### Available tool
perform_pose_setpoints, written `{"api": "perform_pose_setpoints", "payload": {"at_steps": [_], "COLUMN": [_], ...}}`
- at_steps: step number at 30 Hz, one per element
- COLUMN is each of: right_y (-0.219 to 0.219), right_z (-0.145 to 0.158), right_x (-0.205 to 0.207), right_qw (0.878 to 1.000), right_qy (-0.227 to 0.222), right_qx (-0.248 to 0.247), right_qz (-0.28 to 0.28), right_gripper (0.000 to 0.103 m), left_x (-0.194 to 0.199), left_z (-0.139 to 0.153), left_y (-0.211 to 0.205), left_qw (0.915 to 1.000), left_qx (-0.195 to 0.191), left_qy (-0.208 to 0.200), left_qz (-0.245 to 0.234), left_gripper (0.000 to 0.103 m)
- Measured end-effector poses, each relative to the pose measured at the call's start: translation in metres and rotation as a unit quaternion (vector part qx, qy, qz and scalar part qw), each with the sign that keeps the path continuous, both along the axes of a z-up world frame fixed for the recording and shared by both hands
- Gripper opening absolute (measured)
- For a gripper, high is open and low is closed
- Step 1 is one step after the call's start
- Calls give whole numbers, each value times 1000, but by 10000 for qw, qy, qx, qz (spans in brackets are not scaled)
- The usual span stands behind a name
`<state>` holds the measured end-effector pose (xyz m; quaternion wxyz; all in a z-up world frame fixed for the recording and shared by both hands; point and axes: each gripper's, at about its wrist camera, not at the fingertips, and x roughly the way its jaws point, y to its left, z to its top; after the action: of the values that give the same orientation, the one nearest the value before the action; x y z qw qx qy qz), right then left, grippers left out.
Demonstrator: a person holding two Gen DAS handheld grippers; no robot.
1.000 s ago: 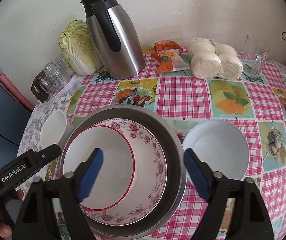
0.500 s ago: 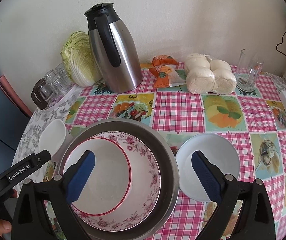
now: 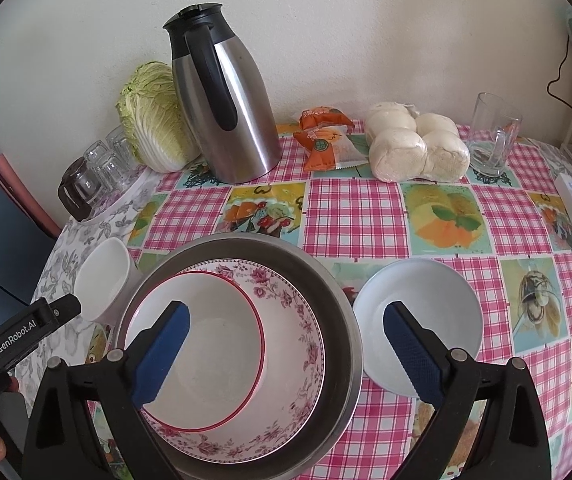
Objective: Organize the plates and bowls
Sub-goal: 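Move both tools toward the white square bowl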
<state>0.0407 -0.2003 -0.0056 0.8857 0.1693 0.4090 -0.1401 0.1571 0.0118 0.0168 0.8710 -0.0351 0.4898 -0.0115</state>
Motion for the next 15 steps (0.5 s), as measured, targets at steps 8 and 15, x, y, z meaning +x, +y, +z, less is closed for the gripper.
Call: {"api": "perform_pose_setpoints", "payload": {"at_steps": [8, 15], "right_y": [-9, -11], "right_z": [-1, 4], "right_x": [-6, -10], "right_qw": [9989, 9986], "right_qy": [256, 155], "right_qx": [64, 193], "right_qz": [-398, -477], "right_gripper": [98, 98], "left_x": [5, 13], "left_z": [4, 6], "left_y": [18, 38], "left_qw": [9999, 9996], "left_qx": [22, 116], "left_qy": [-31, -76], "left_qz": [135, 246], "left_gripper": [103, 103]}}
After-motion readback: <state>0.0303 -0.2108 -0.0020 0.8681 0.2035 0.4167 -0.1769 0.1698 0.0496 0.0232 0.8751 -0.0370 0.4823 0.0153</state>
